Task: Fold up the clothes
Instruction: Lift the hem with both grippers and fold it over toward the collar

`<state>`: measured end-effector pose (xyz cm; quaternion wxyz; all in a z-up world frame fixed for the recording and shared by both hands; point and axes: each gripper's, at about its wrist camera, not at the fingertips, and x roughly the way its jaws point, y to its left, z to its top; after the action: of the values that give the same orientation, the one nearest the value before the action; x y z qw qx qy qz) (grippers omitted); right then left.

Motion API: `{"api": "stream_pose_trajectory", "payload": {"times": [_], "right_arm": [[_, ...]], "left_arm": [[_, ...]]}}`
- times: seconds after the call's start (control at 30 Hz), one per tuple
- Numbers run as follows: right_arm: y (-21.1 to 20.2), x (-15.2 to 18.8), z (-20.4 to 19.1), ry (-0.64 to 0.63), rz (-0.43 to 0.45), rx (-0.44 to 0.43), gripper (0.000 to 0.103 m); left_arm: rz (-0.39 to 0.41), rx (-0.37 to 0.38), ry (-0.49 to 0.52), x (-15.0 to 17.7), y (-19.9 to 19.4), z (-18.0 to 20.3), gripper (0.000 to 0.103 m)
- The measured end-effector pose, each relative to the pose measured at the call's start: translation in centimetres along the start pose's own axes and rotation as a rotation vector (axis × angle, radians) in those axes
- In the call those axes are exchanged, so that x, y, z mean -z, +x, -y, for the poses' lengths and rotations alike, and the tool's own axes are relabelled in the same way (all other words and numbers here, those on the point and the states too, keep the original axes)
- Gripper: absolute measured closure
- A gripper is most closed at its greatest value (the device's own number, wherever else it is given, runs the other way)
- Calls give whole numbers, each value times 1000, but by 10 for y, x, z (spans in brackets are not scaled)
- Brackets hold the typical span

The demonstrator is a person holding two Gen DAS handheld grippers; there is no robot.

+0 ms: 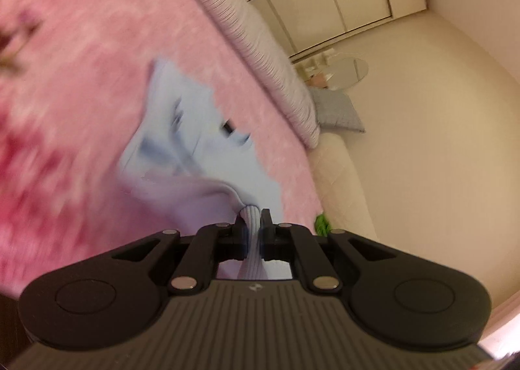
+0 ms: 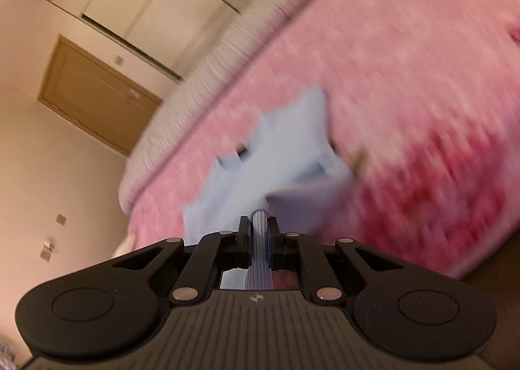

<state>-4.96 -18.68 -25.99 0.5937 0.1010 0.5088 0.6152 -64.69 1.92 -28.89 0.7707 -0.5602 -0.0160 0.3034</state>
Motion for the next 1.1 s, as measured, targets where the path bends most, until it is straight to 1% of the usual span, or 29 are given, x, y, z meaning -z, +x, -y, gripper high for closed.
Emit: {"api": "stream_pose_trajectory", "payload": {"times": [0.07, 0.13, 0.2, 0.23, 0.27, 0.3, 0.33, 0.37, 0.4, 0.43, 0.5, 0.6, 0.7, 0.77, 0.87, 0.97, 1.1], "right_arm": [[25, -28, -7, -7, 34, -11, 93], [57, -50, -10, -14, 52, -2, 93], [100, -73, -7, 5, 48, 32, 92], [121, -84, -2, 22, 45, 53, 91], [142, -95, 3, 40, 43, 75, 80], [160, -105, 11, 69, 47, 100, 67], [176, -113, 20, 99, 46, 141, 58], [191, -120, 28, 122, 43, 178, 55], [198, -122, 33, 113, 40, 197, 55], [202, -124, 36, 90, 39, 197, 55], [205, -126, 42, 37, 29, 195, 55], [208, -127, 49, -70, 1, 208, 54], [213, -128, 48, -211, -39, 228, 54], [216, -127, 44, -278, -61, 234, 54], [222, -127, 40, -323, -88, 224, 54], [233, -126, 36, -363, -123, 210, 54], [247, -121, 31, -429, -169, 216, 54]], "left_arm": [[19, -4, -6, -31, 28, 1, 98], [36, -29, -7, -60, 60, 0, 98], [47, -73, -21, -84, 91, -10, 95], [52, -97, -31, -95, 107, -16, 91], [60, -126, -48, -105, 119, -23, 87], [70, -158, -70, -114, 129, -31, 77], [81, -190, -93, -123, 138, -40, 70], [90, -217, -104, -130, 144, -46, 67], [100, -239, -106, -136, 146, -51, 67], [97, -251, -87, -140, 147, -55, 67], [68, -260, -13, -143, 147, -57, 67], [-17, -294, 130, -141, 152, -53, 67], [-89, -298, 244, -135, 159, -46, 67], [-120, -309, 307, -132, 168, -43, 67], [-153, -336, 380, -131, 185, -41, 67], [-179, -335, 421, -129, 199, -39, 69], [-181, -347, 479, -128, 210, -36, 71]]}}
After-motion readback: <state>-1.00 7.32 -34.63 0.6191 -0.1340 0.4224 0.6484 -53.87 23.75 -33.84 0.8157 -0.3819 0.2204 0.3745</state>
